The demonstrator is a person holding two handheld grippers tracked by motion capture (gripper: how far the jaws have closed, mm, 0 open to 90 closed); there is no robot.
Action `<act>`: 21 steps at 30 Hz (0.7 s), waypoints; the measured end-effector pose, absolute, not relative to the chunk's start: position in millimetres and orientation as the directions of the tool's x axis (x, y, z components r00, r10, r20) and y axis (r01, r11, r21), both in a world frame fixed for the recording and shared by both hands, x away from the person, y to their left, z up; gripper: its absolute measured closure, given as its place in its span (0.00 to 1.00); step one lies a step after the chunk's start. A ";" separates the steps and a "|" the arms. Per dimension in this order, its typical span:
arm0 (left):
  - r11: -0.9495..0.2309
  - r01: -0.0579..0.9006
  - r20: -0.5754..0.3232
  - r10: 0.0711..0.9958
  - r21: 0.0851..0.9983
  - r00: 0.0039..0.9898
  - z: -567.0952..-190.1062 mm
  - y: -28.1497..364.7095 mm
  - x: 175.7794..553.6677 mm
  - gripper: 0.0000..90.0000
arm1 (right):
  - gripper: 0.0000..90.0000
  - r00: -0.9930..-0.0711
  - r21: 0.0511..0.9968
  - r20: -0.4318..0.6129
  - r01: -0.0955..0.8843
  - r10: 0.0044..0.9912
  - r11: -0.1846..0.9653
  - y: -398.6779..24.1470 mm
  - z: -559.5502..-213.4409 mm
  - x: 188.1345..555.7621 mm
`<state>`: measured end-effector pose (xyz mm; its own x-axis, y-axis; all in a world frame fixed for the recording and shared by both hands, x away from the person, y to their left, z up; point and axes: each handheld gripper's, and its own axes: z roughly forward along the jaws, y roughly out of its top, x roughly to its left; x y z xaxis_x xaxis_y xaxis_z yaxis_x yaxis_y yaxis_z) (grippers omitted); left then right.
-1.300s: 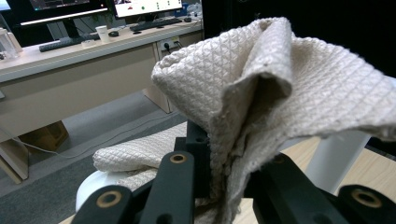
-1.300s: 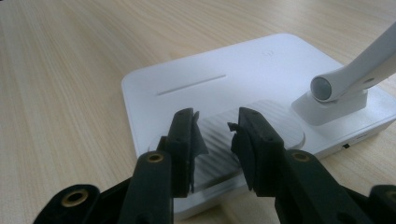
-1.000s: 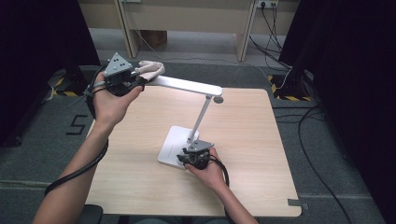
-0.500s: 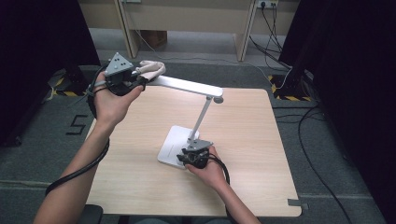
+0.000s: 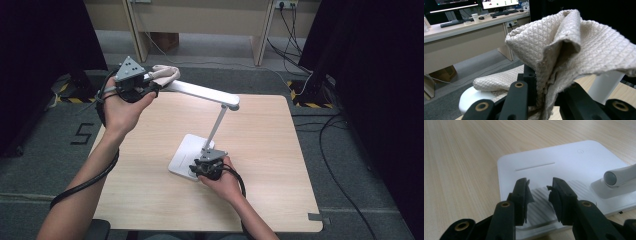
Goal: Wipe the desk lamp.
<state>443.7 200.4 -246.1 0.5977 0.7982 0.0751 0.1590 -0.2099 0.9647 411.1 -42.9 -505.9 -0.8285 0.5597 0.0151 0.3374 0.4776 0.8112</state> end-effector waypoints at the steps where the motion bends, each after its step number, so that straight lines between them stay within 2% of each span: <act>1: -0.211 0.158 0.077 0.798 0.965 0.598 -245.5 200.2 443.7 0.89 | 0.73 -0.829 0.812 0.014 0.336 0.560 0.478 -42.7 -506.0 411.1; 21: -0.226 0.156 0.083 0.781 0.961 0.619 -244.5 180.8 446.1 0.89 | 0.74 -0.830 0.815 0.013 0.332 0.558 0.475 -42.8 -506.4 412.0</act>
<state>446.1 180.8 -244.5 0.6190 0.7810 0.0831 0.1563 -0.2261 0.9615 412.0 -42.8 -506.4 -0.8300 0.5576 0.0129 0.3318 0.4752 0.8149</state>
